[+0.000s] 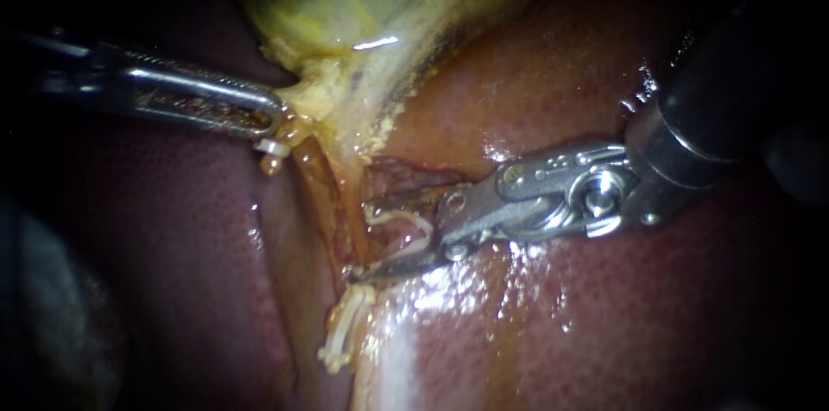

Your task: Clipping first clip right tube

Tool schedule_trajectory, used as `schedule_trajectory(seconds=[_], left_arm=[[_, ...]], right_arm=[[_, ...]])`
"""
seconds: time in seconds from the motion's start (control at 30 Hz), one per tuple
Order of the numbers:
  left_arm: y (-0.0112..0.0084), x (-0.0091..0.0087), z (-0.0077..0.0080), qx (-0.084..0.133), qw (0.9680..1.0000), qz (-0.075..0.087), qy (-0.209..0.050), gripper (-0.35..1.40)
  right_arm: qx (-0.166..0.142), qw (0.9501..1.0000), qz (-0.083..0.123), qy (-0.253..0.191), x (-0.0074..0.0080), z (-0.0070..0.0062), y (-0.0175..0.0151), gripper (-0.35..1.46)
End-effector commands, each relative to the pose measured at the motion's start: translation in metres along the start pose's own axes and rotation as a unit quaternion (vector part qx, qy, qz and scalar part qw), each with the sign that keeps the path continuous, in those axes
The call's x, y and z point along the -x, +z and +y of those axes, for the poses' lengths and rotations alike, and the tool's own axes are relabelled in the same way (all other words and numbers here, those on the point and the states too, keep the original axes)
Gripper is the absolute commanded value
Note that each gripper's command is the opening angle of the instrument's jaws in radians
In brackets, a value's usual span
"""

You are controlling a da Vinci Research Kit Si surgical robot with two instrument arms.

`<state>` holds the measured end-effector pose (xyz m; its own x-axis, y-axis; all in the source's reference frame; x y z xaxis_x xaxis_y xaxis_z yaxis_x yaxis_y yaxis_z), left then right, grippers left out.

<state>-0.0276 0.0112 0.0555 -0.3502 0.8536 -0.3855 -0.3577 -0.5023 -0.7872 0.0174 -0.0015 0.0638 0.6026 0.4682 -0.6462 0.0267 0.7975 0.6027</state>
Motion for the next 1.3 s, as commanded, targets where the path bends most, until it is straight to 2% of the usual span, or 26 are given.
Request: schedule_trajectory(seconds=[0.03, 0.2, 0.33, 0.4, 0.57, 0.8, 0.97, 1.3], left_arm=[[0.0000, 0.0000, 0.0000, 0.000, 1.0000, 0.000, 0.000, -0.35], [-0.0001, 0.0000, 0.0000, 0.000, 1.0000, 0.000, 0.000, -0.35], [-0.0001, 0.0000, 0.0000, 0.000, 1.0000, 0.000, 0.000, -0.35], [-0.0001, 0.0000, 0.0000, 0.000, 1.0000, 0.000, 0.000, -0.35], [-0.0001, 0.0000, -0.0001, 0.000, 1.0000, 0.000, 0.000, -0.35], [-0.0001, 0.0000, 0.0000, 0.000, 1.0000, 0.000, 0.000, -0.35], [-0.0001, 0.0000, -0.0001, 0.000, 1.0000, 0.000, 0.000, -0.35], [-0.0001, 0.0000, -0.0001, 0.000, 1.0000, 0.000, 0.000, -0.35]], right_arm=[[-0.001, 1.0000, 0.000, 0.000, 0.0000, 0.0000, -0.0003, 0.47], [-0.009, 0.9999, 0.010, 0.006, -0.0007, -0.0003, -0.0015, 0.50], [-0.034, 0.9981, 0.042, 0.028, -0.0011, -0.0007, -0.0024, 0.50], [-0.046, 0.9968, 0.051, 0.040, -0.0012, -0.0010, -0.0025, 0.50], [-0.077, 0.9910, 0.086, 0.068, -0.0015, -0.0018, -0.0023, 0.50], [-0.095, 0.9884, 0.084, 0.084, -0.0015, -0.0025, -0.0019, 0.50], [-0.110, 0.9836, 0.104, 0.098, -0.0014, -0.0026, -0.0017, 0.50], [-0.112, 0.9830, 0.101, 0.105, -0.0015, -0.0027, -0.0006, 0.50]])
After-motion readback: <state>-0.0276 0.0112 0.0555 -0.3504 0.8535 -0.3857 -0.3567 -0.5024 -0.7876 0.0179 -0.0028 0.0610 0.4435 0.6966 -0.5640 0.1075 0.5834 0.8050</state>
